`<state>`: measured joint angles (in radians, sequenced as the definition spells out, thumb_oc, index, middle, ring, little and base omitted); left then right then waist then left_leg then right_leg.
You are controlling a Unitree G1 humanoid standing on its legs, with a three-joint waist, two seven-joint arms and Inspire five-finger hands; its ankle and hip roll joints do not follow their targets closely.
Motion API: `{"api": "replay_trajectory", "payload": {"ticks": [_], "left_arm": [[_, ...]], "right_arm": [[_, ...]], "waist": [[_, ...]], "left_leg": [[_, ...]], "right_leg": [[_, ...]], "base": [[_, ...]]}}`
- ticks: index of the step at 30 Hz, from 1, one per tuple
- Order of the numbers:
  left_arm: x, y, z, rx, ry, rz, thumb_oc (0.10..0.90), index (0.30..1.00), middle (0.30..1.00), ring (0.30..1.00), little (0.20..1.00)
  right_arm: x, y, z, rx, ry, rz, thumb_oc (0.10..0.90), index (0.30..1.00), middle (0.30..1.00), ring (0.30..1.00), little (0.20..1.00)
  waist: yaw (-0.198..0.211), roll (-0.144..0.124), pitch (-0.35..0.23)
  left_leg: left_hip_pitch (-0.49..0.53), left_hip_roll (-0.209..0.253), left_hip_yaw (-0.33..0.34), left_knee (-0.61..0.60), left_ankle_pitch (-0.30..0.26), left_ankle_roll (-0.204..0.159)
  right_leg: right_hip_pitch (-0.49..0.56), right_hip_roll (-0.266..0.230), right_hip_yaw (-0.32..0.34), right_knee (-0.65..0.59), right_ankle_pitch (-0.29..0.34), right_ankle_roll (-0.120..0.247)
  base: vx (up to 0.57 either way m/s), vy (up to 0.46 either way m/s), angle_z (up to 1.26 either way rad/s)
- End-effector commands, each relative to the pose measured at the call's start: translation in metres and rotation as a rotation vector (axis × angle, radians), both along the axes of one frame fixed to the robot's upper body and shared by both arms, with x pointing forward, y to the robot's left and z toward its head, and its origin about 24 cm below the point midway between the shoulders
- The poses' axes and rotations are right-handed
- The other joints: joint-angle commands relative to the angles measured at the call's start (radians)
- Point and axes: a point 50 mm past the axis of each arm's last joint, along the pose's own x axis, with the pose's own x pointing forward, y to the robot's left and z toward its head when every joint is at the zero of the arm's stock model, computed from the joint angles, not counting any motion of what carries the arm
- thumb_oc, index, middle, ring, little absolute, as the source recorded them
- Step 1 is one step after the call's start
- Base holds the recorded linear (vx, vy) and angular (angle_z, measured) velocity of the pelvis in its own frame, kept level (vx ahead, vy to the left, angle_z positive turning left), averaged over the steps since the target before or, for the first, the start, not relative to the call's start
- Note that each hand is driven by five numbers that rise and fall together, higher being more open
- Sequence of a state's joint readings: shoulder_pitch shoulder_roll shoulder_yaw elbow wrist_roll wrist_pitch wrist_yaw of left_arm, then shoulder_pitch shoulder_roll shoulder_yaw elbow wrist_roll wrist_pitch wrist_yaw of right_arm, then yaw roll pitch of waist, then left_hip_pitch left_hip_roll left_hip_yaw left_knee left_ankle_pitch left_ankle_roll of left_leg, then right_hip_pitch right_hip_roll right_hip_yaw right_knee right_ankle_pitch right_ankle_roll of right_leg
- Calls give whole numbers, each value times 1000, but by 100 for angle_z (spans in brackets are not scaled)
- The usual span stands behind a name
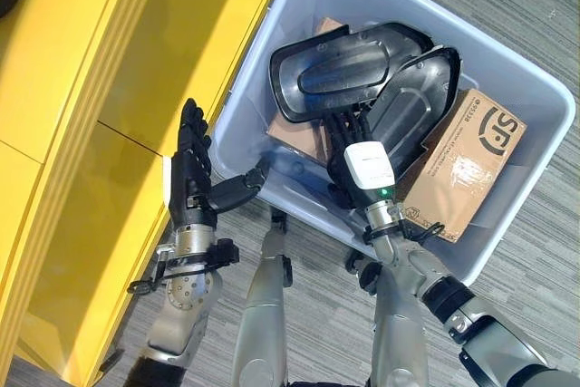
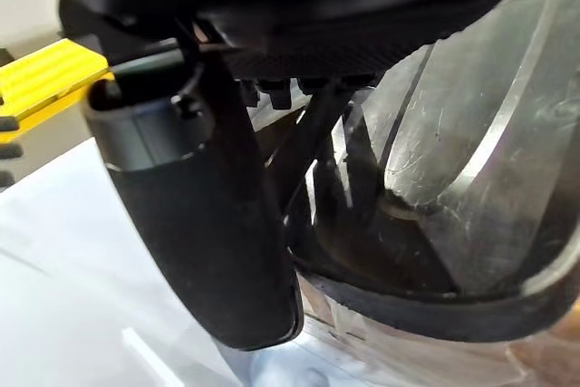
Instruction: Move parts from the plastic box to the shelf.
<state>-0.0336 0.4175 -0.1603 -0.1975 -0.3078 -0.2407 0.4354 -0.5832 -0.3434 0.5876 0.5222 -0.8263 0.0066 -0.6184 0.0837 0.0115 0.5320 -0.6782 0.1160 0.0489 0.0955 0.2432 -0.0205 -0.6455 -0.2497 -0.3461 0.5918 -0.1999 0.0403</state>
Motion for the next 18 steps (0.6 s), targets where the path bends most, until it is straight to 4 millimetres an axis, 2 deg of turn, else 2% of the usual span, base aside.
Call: {"api": "replay_trajectory", "payload": {"ticks": [1,9,18], "left_arm": [[-9,-5,46,28,-266,-66,900,1000,1000,1000,1000],[-10,-1,46,48,-260,-51,900,1000,1000,1000,1000],[-10,3,45,54,-252,-32,900,1000,1000,1000,1000]], "right_arm": [[14,-53,-6,-235,47,-183,900,1000,1000,1000,1000],[8,-75,3,-261,-14,-234,900,1000,1000,1000,1000],[2,-94,1,-278,-36,-320,900,1000,1000,1000,1000]], "waist": [[24,23,-12],[12,12,-12],[1,7,-12]], "left_leg": [[17,11,10,125,-177,-31],[23,11,12,121,-178,-31],[24,11,12,125,-181,-30]], "right_leg": [[136,7,54,-323,150,78],[134,7,58,-322,151,80],[130,8,62,-316,150,79]], "base": [[0,0,0],[0,0,0],[0,0,0]]}}
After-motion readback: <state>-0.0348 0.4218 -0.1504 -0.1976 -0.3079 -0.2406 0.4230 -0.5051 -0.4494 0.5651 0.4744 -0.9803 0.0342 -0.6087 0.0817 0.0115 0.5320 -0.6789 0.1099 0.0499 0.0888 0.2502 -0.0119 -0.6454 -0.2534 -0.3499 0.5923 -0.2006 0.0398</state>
